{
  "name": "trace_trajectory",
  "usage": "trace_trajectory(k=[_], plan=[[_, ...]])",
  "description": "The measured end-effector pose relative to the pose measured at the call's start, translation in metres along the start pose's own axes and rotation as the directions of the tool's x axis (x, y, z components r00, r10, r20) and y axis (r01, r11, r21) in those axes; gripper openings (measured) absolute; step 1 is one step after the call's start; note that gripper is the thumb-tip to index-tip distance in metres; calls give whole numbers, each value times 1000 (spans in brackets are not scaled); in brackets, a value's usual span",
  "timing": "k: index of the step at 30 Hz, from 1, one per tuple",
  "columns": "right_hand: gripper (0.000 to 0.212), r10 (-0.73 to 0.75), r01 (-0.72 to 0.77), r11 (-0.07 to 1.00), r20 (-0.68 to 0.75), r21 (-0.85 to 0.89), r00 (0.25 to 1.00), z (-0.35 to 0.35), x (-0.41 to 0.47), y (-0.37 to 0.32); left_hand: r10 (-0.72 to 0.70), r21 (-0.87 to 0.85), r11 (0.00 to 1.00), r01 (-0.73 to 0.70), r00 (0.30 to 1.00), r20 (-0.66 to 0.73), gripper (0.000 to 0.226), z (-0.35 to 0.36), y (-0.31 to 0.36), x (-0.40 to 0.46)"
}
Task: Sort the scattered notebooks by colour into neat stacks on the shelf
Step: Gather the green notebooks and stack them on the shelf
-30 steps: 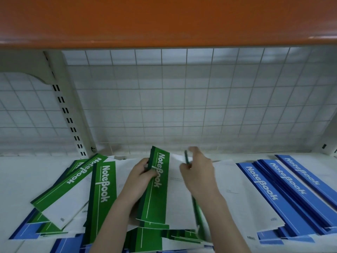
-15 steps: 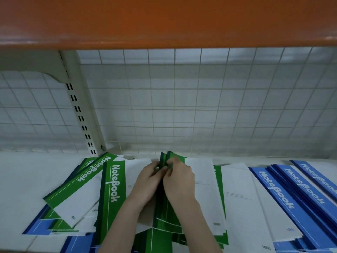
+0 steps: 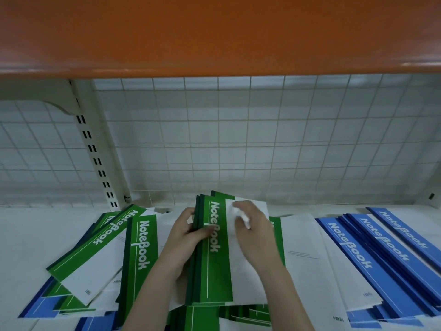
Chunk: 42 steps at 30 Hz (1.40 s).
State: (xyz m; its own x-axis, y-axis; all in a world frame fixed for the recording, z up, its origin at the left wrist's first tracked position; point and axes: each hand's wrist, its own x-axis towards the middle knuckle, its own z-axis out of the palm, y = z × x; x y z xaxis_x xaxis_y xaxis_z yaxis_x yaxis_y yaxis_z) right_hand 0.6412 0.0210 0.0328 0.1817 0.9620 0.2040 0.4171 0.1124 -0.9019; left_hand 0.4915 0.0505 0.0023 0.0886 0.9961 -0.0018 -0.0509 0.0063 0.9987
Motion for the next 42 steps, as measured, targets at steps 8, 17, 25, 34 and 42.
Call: trace_trajectory(k=[8, 17, 25, 34, 42], plan=[[15, 57, -57, 986, 6, 159, 998, -22, -1, 7, 195, -242, 942, -234, 965, -174, 42, 4, 21, -13], [22, -176, 221, 867, -140, 447, 974, -22, -14, -8, 497, 68, 868, -493, 854, -152, 12, 19, 53, -29], [18, -83, 127, 921, -134, 368, 987, -4, -21, 15, 299, 113, 952, -285, 946, -126, 27, 20, 22, -27], [18, -64, 72, 987, -61, 145, 996, 2, -10, 6, 113, 212, 974, -86, 986, -121, 14, -3, 37, -30], [46, 131, -110, 990, 260, -93, 957, 47, -18, -6, 67, 584, 797, 152, 939, -336, 22, -58, 27, -49]])
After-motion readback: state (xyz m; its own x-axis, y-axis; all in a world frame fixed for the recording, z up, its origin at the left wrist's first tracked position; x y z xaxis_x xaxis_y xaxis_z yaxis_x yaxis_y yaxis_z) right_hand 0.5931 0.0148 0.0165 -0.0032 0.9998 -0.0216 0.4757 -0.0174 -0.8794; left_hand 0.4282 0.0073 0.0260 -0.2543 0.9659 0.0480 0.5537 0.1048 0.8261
